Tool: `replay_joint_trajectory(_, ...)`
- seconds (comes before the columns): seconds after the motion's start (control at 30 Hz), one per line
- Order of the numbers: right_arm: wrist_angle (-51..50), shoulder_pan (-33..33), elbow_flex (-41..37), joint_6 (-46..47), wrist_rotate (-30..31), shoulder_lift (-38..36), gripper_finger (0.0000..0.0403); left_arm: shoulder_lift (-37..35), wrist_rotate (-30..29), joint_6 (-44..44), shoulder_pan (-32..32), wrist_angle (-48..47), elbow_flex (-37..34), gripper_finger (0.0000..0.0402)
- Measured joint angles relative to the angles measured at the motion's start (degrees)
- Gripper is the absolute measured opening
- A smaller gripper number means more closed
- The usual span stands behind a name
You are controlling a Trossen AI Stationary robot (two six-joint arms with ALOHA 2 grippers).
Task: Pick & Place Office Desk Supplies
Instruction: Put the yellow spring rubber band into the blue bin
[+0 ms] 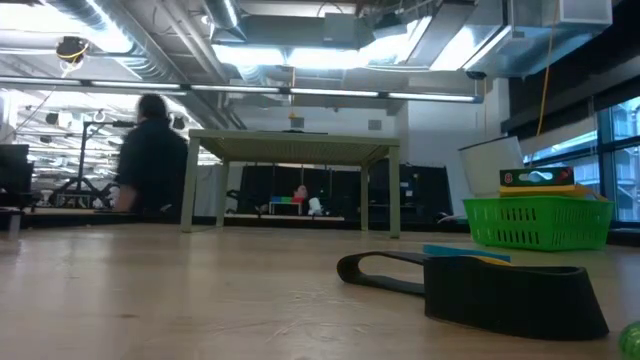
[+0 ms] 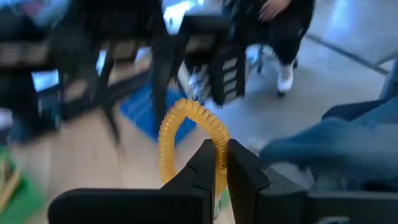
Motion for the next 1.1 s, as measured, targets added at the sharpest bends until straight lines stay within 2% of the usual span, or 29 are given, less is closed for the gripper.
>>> replay_joint_trajectory(0.2, 6.03, -3.98, 0.0, -8.67, -0.37, 0.0, 0.0146, -0.78, -0.78, 7.3, -3.29, 7.25, 0.0, 0.0017)
replay_joint_trajectory(0.47, 15.97, -6.82, 0.0, -18.47, -11.16, 0.0, 0.0146, -0.76, -8.65, 8.57, -5.44, 4.87, 0.0, 0.0017)
replay_joint_trajectory(0.67, 21.97, -7.45, 0.0, -25.31, -13.26, 0.0, 0.0146, -0.76, -8.63, 8.12, -5.25, 3.82, 0.0, 0.0017)
replay_joint_trajectory(0.9, 24.75, -7.47, 0.0, -28.44, -23.51, 0.0, 0.0146, -0.76, -8.68, 8.41, -5.09, 3.83, 0.0, 0.0017)
replay_joint_trajectory(1.1, 26.01, -7.51, 0.0, -28.42, -23.34, 0.0, 0.0141, -0.76, -8.69, 8.5, -5.12, 3.83, 0.02, 0.0017)
